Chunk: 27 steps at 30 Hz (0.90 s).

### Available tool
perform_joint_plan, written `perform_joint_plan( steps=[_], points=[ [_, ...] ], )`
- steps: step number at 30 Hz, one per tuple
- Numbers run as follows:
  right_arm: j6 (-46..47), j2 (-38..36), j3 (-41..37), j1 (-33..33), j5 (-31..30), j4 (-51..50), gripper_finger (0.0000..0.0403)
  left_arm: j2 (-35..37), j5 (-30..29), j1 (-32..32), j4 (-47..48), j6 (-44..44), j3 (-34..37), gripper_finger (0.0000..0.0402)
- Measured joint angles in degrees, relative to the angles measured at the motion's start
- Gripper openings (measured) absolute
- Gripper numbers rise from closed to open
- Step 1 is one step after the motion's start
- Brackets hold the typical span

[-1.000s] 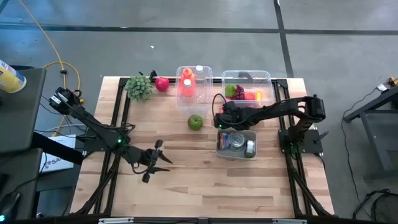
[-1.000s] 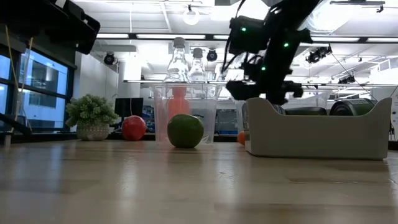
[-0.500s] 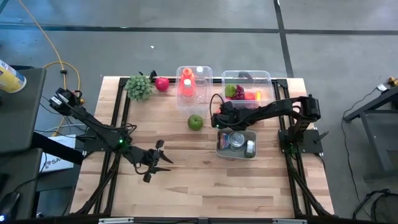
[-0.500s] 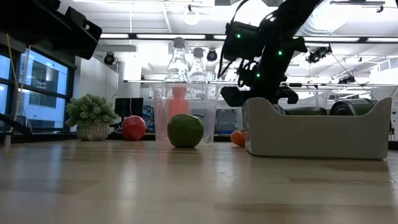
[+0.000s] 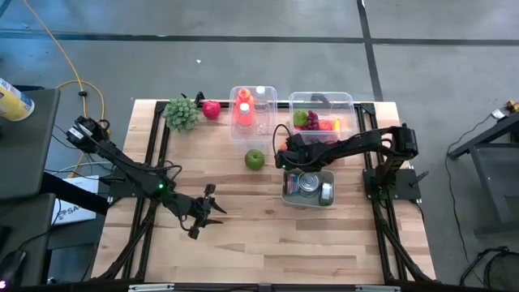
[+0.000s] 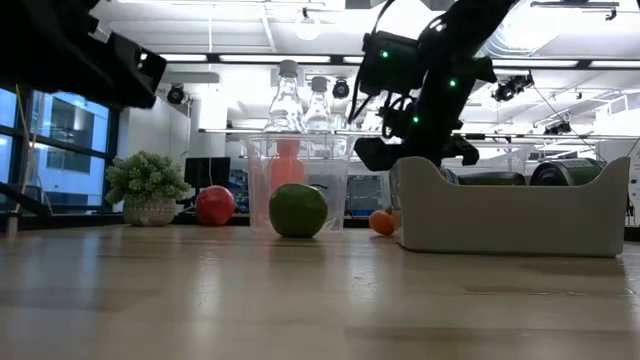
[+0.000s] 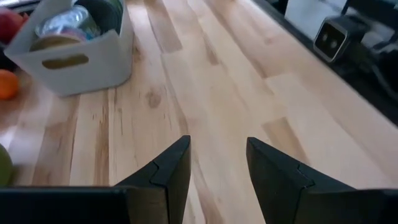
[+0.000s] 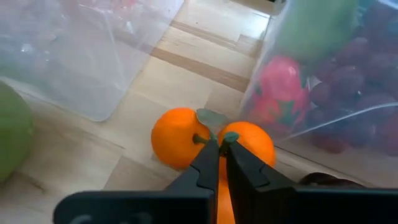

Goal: Pick & Place Food Item
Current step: Put the tangerines into the right transparent bin

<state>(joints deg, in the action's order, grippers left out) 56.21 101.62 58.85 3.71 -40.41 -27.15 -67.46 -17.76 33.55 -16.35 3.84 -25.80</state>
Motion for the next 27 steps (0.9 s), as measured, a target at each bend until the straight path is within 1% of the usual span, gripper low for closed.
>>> perform_joint_plan(
  steps=[2, 6, 9, 12, 15, 17, 22, 24, 27],
  points=[
    [-0.06, -0.48, 0.0, -1.22, 0.1, 0.45, 0.0004, -0.99, 0.0, -0.18, 0.02, 0.2, 0.0, 0.0147],
    [-0.98, -3.46, 0.11, -4.77, -0.12, 2.82, 0.0004, -2.39, -0.04, -0.56, 0.08, 0.59, 0.0, 0.0147],
    [-2.4, -6.38, 0.06, -7.45, -0.66, 2.43, 0.0003, -2.78, -0.01, -0.56, -0.56, 2.17, 0.0, 0.0147],
    [-2.52, -10.03, 0.85, -10.49, -4.52, -0.45, 0.0003, -2.78, 0.01, -0.56, -0.64, 4.03, 0.0, 0.0147],
    [-2.43, -14.31, 1.39, -13.39, -9.63, -3.23, 0.0003, -2.78, 0.0, -0.56, -0.65, 5.07, 0.0, 0.0147],
    [-2.04, -17.62, 1.39, -15.1, -11.66, -5.86, 0.0003, -2.78, 0.0, -0.56, -0.64, 5.09, 0.0, 0.0147],
    [-2.44, -24.92, 1.36, -18.96, -17.25, -8.5, 0.0003, -2.78, 0.0, -0.56, -1.25, 5.22, 0.0, 0.0147],
    [-3.57, -28.03, 1.36, -20.15, -21.16, -9.24, 0.0003, -2.8, 0.0, -0.58, -1.2, 5.2, 0.0, 0.0147],
    [-5.14, -31.79, 1.38, -22.18, -29.76, -11.51, 0.0003, -2.79, 0.0, -0.58, -1.34, 5.37, 0.0, 0.0147]
  ],
)
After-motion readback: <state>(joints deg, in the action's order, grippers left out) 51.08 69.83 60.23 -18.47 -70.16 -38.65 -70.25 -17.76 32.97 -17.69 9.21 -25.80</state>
